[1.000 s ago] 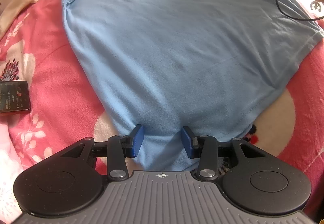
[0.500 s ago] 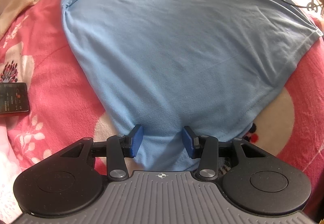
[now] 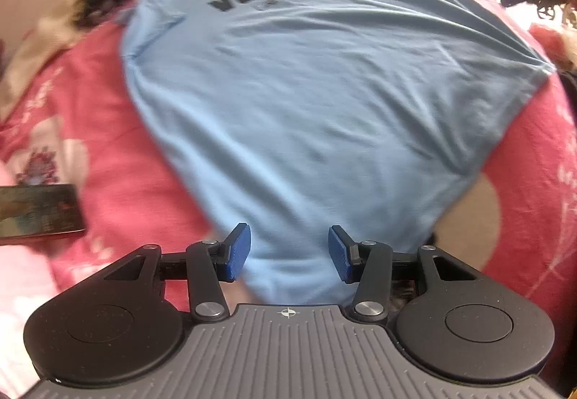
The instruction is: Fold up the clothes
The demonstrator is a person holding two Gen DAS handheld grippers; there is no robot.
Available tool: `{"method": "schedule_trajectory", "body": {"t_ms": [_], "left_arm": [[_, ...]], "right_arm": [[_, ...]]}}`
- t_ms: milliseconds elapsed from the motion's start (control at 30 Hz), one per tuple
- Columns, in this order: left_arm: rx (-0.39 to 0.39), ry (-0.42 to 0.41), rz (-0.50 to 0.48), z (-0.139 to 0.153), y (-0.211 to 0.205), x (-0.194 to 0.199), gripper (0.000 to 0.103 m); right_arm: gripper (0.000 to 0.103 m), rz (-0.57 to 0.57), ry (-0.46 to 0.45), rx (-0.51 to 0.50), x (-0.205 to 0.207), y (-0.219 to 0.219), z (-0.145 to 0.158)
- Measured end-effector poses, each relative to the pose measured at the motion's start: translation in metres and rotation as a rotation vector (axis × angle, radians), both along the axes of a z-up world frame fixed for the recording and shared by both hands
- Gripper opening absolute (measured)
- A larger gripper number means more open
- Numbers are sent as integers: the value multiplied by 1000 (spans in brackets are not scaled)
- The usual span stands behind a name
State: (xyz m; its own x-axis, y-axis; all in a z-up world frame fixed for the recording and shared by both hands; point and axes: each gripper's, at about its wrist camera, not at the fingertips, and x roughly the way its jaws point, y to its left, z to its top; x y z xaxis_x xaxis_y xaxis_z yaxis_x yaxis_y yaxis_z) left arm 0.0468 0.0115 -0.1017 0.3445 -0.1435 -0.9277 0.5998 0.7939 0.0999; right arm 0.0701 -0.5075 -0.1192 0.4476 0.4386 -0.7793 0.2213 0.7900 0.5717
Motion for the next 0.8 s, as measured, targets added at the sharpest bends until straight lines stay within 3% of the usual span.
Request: {"method": "schedule_trajectory", "body": {"t_ms": [333, 400, 500, 667, 800], "left_arm": [[10, 95, 15, -21, -9, 1, 48], [-4, 110, 37, -22, -5, 3, 48], [-14, 120, 50, -23, -3, 4, 48], [-13, 116, 38, -24, -2, 2, 48], [-13, 109, 32, -24, -1, 1, 49]], "right_arm": [[17, 23, -48, -52, -14, 24, -21], [4, 31, -78, -117, -20, 30, -19], [2, -9, -115, -159, -28, 29, -15], [2, -109, -70, -75, -28, 7, -31], [5, -154, -68, -56, -34, -5, -26]]}}
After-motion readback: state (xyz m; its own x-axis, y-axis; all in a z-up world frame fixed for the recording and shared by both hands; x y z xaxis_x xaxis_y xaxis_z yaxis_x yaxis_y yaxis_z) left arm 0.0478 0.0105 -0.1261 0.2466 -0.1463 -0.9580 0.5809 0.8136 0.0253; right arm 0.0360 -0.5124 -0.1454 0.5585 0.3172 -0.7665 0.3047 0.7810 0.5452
